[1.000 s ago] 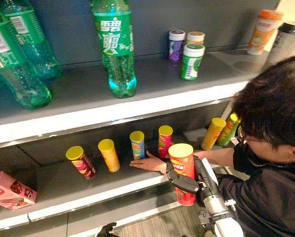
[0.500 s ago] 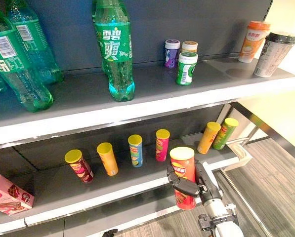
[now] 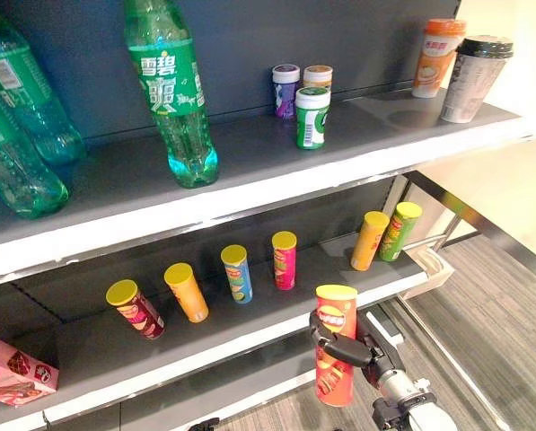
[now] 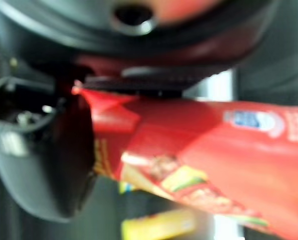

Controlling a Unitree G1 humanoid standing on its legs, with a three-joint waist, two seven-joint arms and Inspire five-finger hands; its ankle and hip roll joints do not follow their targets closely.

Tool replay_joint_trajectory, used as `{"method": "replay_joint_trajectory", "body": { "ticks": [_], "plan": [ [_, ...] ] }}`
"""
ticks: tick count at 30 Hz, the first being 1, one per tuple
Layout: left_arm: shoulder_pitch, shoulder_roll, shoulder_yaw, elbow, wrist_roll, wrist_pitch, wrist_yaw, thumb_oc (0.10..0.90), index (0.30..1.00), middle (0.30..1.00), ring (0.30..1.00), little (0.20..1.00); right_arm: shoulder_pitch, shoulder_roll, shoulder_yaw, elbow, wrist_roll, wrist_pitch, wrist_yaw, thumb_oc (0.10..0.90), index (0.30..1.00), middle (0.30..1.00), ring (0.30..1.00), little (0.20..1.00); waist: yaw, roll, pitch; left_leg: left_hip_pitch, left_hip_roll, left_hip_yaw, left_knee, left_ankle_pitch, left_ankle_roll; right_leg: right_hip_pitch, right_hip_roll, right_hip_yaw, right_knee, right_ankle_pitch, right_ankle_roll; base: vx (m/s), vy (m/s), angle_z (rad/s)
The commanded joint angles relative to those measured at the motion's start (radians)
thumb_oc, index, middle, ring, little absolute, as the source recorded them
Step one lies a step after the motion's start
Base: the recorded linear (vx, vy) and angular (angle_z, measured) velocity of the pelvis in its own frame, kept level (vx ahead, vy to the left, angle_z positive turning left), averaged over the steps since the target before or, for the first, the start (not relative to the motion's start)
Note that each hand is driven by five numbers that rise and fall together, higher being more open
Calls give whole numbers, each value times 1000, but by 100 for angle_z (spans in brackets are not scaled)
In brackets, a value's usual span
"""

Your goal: Put the goods on the table back onto the shelves and tidy them up.

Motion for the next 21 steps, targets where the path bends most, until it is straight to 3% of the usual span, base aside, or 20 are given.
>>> {"method": "replay_joint_trajectory", "body": {
  "ticks": [1,6,14,19,21],
  "plan": [
    [-30,21,74,74,-2,-5,7,800,900,900,900,900,-30,71,-66,-67,-18,-65,15,400,300,300,300,300,-33,-35,13,22,-61,-54,4,-96,28,30,137,77,7,2,-97,3,32,6],
    [-58,26,78,94,8,6,24,800,900,900,900,900,29,129,-95,-64,-58,-21,-3,400,300,300,300,300,-38,-38,11,13,-64,-62,4,-95,27,28,134,77,4,5,-94,-2,7,-1],
    [-82,37,58,97,24,6,36,800,900,900,900,900,73,93,-124,-173,-116,-14,-16,400,300,300,300,300,-41,-49,40,4,-64,-67,4,-87,32,23,123,70,26,8,-94,-15,41,0],
    [-90,54,58,113,25,-1,56,800,900,900,900,900,94,64,-149,-260,-193,-46,-45,400,300,300,300,300,-52,-52,74,0,-58,-56,4,-79,42,-39,116,66,156,-16,-87,-50,77,1],
    [-91,71,80,126,9,-8,72,800,900,900,900,900,74,49,-162,-305,-293,-85,-101,400,300,300,300,300,-65,-43,123,4,-43,-21,4,-70,49,-115,102,17,304,-12,-58,-83,107,-10]
  ]
}}
